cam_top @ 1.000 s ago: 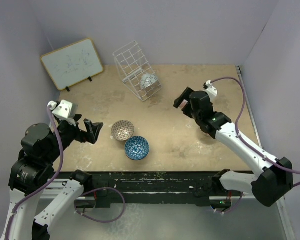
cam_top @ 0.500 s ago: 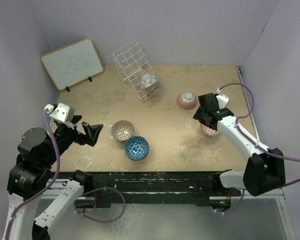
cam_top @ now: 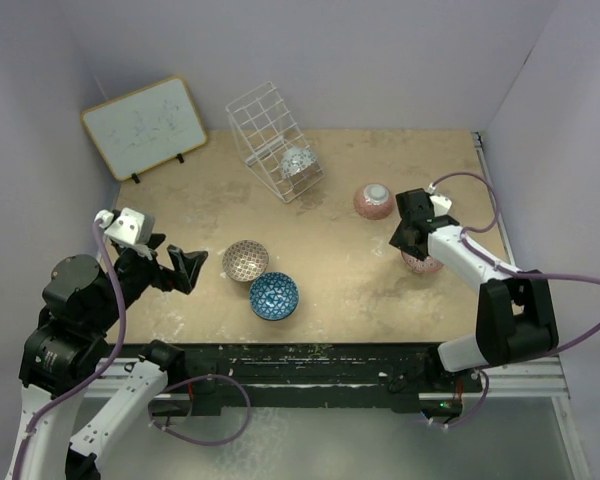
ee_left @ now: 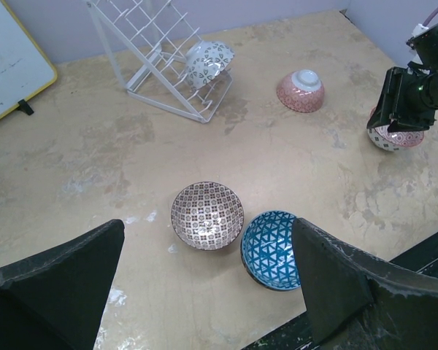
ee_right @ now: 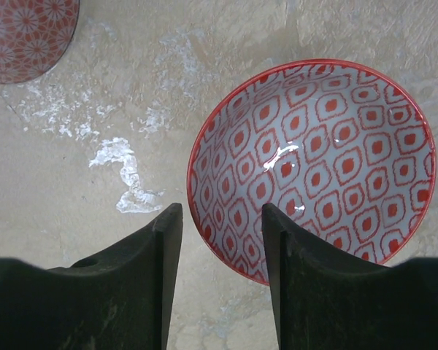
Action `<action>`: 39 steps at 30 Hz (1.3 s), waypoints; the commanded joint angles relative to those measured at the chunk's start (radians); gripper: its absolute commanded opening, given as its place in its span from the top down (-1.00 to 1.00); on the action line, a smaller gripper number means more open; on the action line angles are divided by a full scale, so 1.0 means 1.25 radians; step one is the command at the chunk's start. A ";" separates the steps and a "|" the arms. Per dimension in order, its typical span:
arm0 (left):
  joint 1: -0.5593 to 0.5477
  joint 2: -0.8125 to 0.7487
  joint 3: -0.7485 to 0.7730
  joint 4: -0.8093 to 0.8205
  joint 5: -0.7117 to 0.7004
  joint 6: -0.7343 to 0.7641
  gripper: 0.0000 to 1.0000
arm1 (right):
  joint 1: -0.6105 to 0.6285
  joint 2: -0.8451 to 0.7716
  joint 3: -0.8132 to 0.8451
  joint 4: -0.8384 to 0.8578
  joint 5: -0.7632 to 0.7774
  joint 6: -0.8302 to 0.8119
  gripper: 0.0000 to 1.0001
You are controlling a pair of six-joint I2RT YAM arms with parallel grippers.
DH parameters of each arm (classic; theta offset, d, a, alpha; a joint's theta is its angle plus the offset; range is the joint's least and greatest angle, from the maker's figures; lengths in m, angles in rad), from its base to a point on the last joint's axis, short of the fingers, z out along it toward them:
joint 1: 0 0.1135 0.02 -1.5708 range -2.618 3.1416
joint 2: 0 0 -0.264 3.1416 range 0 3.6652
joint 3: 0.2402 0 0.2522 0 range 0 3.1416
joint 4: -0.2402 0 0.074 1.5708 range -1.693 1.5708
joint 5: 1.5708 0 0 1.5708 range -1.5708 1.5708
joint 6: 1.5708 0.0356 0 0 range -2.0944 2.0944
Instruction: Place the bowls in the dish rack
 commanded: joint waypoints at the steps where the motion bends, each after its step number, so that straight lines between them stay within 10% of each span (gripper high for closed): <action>1: 0.005 -0.007 0.002 0.018 -0.013 -0.004 -0.98 | -0.004 0.017 -0.005 0.030 -0.004 -0.024 0.05; 9: 0.005 -0.015 0.001 0.011 -0.025 -0.002 -0.98 | -0.003 0.042 0.000 0.029 -0.002 -0.035 0.30; 15: 0.005 -0.015 -0.001 0.013 -0.021 -0.004 -0.98 | -0.004 -0.005 -0.014 0.021 0.004 -0.041 0.98; 30: 0.005 -0.006 0.007 0.019 -0.027 0.002 -0.98 | -0.003 -0.288 -0.011 0.101 -0.201 -0.132 1.00; 39: 0.005 0.004 0.034 0.013 -0.030 0.005 -0.98 | -0.001 -0.357 -0.061 0.537 -0.566 0.033 1.00</action>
